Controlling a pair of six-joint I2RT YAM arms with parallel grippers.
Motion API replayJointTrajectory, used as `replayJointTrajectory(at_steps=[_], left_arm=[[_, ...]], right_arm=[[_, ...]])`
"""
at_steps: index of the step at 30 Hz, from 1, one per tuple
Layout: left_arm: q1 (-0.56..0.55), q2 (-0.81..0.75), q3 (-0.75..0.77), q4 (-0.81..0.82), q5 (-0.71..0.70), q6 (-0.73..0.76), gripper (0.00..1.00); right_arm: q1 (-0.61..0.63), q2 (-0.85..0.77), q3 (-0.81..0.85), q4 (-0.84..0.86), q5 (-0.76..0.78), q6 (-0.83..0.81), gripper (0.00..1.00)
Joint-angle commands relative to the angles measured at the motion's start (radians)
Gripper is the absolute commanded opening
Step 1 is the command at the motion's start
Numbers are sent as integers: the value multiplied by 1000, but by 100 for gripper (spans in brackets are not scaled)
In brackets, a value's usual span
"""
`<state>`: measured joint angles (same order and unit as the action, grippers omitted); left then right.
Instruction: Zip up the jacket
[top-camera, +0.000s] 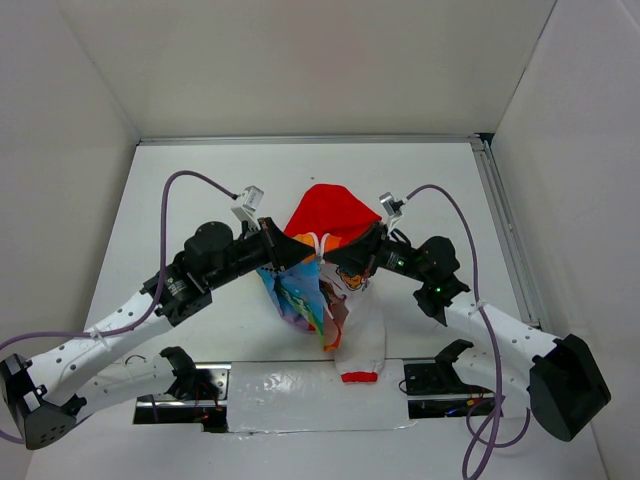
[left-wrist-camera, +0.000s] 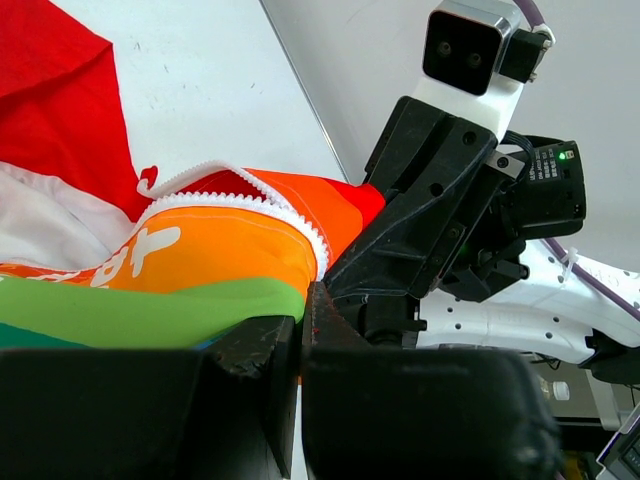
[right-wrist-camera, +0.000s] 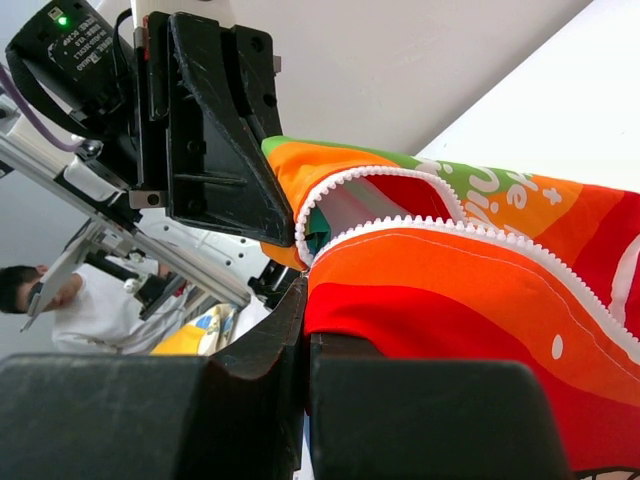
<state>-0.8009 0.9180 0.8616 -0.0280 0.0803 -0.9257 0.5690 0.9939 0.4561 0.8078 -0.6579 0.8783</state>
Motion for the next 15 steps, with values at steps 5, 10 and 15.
replayJointTrajectory(at_steps=[5,10,15], left_arm=[[0,-13,7,50,13,-22,0],[0,-25,10,34,-11,-42,0],[0,-38,-1,40,-14,-67,0]], right_arm=[[2,-20,-7,99,17,-1,0],[0,-37,-10,44,14,-30,0],[0,-60,-37,39,15,-38,0]])
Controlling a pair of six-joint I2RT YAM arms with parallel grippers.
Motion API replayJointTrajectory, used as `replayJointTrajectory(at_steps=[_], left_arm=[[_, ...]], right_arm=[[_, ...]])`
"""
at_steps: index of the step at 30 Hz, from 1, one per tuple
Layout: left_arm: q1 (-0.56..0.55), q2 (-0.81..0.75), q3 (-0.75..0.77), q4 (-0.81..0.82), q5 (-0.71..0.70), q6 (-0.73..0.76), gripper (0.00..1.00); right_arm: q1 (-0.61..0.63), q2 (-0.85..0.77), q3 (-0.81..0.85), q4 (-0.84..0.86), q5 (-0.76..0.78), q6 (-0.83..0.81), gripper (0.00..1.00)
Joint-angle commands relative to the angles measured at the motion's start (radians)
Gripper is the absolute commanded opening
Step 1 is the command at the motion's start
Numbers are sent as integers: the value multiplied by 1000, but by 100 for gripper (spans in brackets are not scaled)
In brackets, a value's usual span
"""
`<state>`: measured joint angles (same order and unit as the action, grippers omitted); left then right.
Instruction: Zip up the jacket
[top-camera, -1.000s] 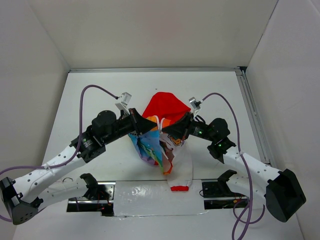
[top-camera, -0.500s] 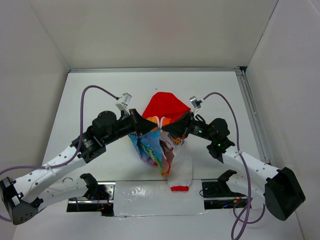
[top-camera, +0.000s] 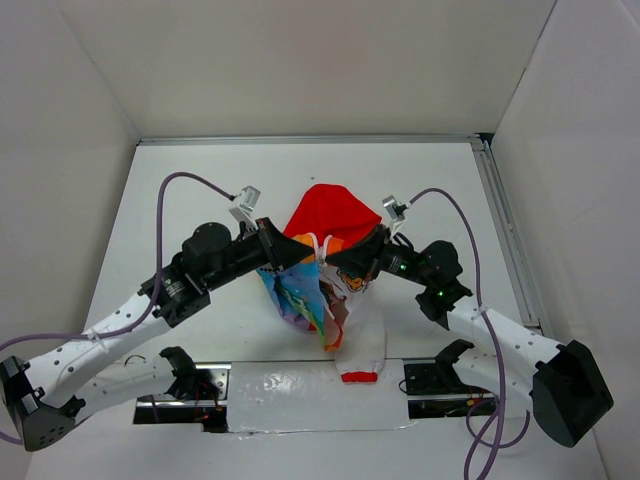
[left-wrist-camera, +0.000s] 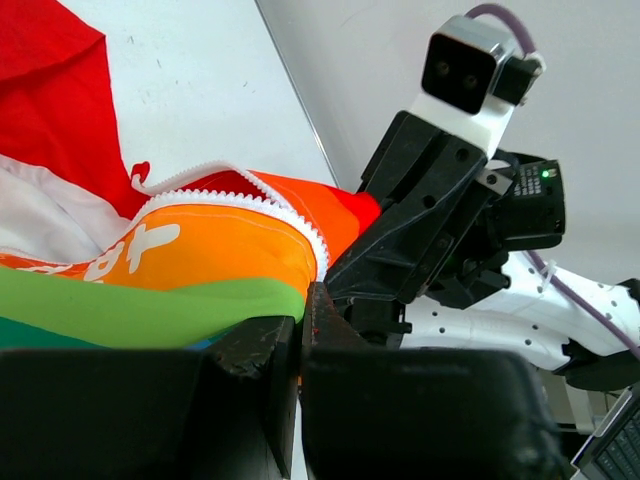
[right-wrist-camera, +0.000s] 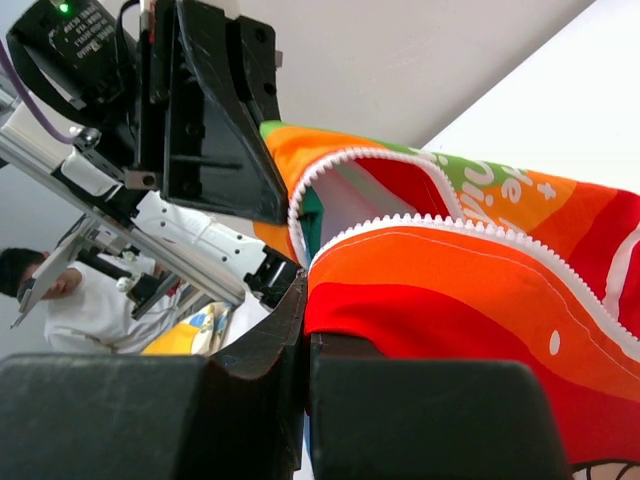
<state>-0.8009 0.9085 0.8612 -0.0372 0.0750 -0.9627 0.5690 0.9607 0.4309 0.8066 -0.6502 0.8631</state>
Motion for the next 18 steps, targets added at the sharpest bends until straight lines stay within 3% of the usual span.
replayJointTrajectory(at_steps=[1,18], left_arm=[[0,-29,-2,49,-14,-40,0],[0,-13,-17,105,22,-70,0]], right_arm=[[0,-28,-12,39,1,-24,0],[3,-20,-11,109,-20,-4,0]])
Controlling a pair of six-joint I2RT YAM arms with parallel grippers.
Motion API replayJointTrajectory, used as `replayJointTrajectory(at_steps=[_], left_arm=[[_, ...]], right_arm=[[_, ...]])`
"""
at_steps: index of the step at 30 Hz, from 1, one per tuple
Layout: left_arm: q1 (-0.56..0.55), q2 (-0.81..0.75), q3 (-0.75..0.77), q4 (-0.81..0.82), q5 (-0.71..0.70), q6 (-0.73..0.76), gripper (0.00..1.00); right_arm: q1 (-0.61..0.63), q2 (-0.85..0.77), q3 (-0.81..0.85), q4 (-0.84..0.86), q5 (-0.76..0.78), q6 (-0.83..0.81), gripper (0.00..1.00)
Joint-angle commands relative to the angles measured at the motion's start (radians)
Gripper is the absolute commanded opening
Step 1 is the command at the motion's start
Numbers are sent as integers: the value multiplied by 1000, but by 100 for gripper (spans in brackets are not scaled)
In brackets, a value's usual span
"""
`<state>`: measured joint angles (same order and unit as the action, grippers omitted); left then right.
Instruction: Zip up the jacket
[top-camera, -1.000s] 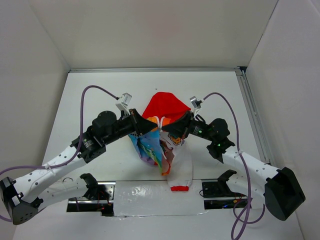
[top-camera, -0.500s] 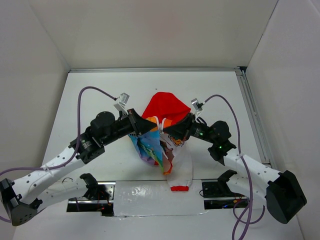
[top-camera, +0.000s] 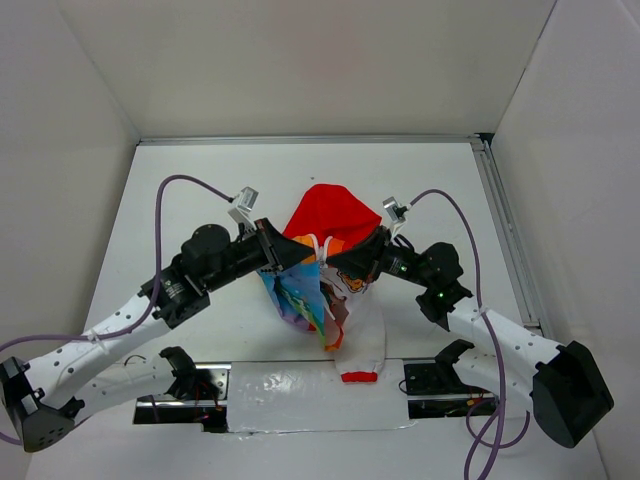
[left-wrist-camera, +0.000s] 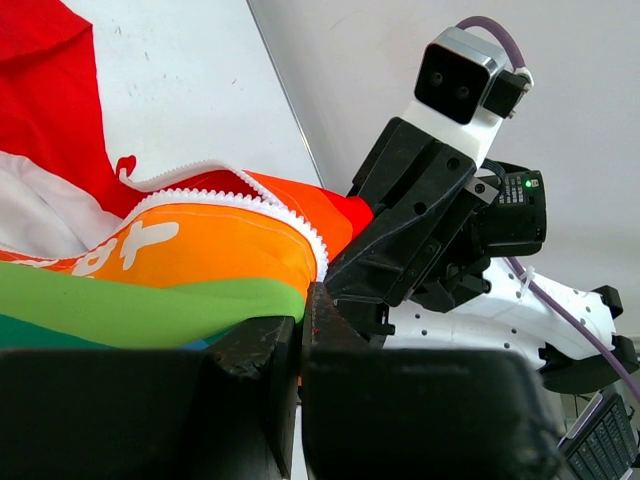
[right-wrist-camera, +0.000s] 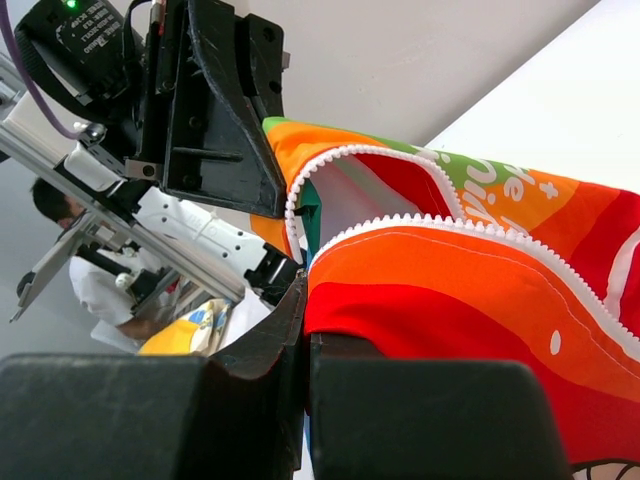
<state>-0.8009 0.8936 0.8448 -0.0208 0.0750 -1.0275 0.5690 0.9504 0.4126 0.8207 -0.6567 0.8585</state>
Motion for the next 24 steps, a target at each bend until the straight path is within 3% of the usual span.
replayJointTrajectory(at_steps=[1,24], left_arm=[[0,4,-1,90,22,-8,0],[0,28,-19,111,48,-36,0]], right_arm=[[3,-10,6,100,-14,2,0],[6,-24,0,133,15,5,0]])
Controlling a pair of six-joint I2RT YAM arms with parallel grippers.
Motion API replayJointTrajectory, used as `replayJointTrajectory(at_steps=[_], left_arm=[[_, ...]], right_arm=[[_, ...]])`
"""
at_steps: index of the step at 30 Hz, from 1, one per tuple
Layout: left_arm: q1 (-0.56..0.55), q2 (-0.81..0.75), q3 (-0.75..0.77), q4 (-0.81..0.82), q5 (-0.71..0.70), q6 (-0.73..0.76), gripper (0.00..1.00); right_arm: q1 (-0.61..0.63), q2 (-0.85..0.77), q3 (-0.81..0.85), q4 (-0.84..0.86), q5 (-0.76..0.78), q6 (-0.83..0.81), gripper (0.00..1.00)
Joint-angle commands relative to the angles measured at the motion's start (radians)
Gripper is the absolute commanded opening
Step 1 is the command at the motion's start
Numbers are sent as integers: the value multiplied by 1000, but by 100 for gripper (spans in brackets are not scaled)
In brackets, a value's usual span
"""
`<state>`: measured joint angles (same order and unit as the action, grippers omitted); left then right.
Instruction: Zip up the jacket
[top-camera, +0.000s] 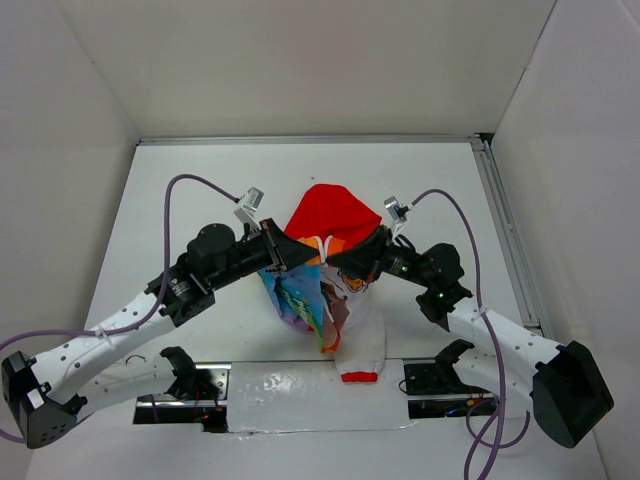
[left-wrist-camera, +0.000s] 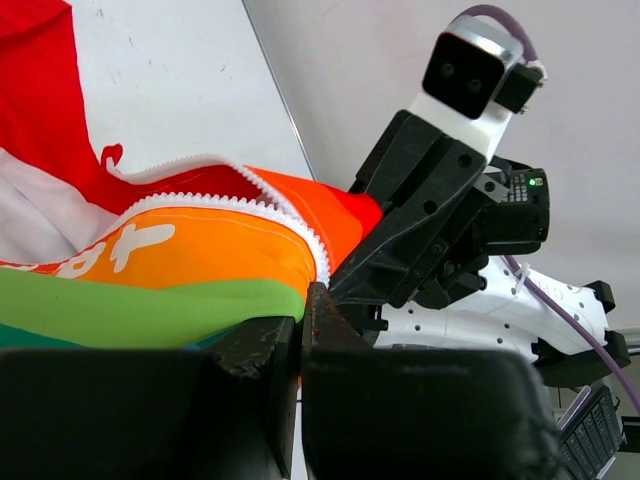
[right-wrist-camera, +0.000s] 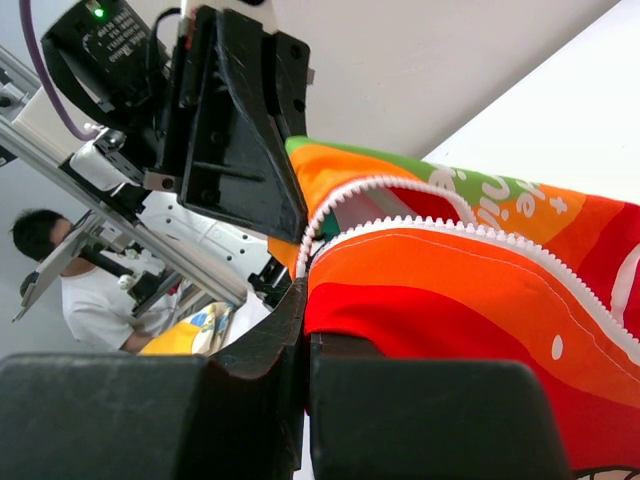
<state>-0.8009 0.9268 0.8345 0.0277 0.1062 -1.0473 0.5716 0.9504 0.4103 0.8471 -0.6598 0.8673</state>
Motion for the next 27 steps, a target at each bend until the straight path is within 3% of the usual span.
replayJointTrajectory(at_steps=[1,27], left_arm=[[0,-6,-9,61,15,-14,0],[2,-36,-15,93,-22,-19,0]], right_arm=[[4,-25,4,104,19,-4,0],[2,-55,-7,32,2,-37,0]])
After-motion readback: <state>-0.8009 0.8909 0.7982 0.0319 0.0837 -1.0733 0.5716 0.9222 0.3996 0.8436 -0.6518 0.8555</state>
